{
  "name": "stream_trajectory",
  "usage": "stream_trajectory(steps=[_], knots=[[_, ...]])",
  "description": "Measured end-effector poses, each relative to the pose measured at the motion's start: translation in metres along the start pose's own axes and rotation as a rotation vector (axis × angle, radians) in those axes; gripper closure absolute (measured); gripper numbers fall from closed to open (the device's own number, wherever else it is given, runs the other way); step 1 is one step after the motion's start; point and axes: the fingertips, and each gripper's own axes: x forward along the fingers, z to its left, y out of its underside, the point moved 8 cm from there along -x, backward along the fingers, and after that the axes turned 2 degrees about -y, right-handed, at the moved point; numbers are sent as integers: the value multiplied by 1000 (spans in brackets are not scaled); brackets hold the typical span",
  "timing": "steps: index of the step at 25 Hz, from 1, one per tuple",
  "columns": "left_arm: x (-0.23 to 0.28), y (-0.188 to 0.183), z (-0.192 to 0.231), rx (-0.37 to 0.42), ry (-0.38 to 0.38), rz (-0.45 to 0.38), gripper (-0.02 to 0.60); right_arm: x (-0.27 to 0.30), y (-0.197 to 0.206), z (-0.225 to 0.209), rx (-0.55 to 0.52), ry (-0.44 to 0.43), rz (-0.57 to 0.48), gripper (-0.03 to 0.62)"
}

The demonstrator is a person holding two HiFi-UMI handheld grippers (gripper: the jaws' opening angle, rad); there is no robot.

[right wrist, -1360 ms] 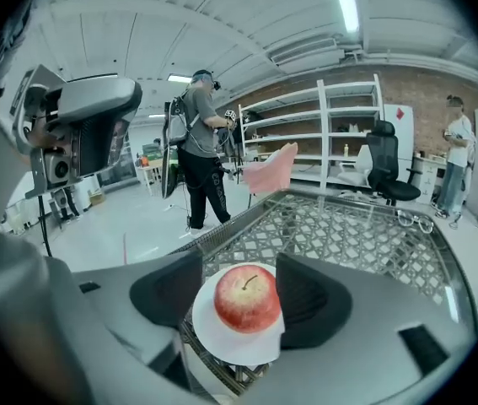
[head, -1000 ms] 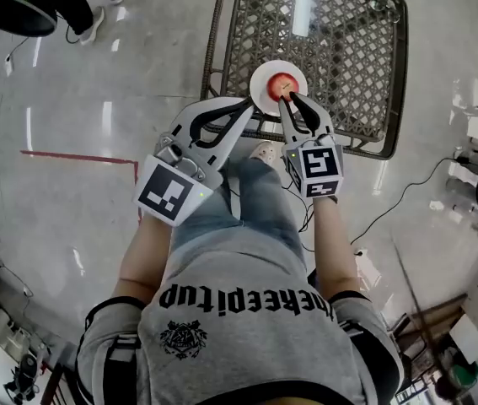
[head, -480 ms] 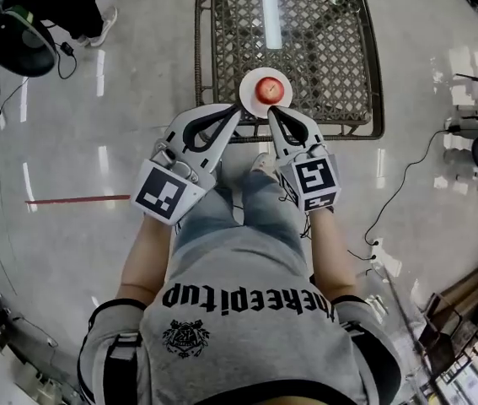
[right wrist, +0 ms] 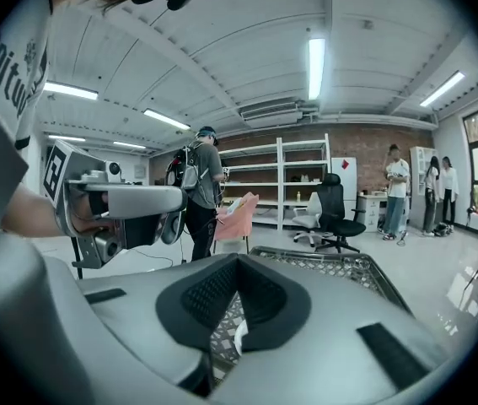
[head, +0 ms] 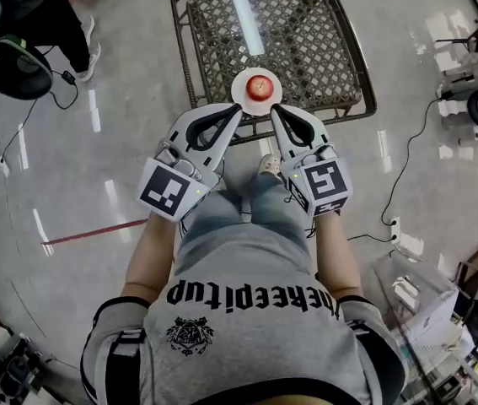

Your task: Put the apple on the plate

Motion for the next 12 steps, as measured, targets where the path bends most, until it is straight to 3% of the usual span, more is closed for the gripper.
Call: stream_trajectory(steps=[12], knots=[[-2,-3,-5,56,118,-24,558,-30,-12,16,67,100,-108,597]])
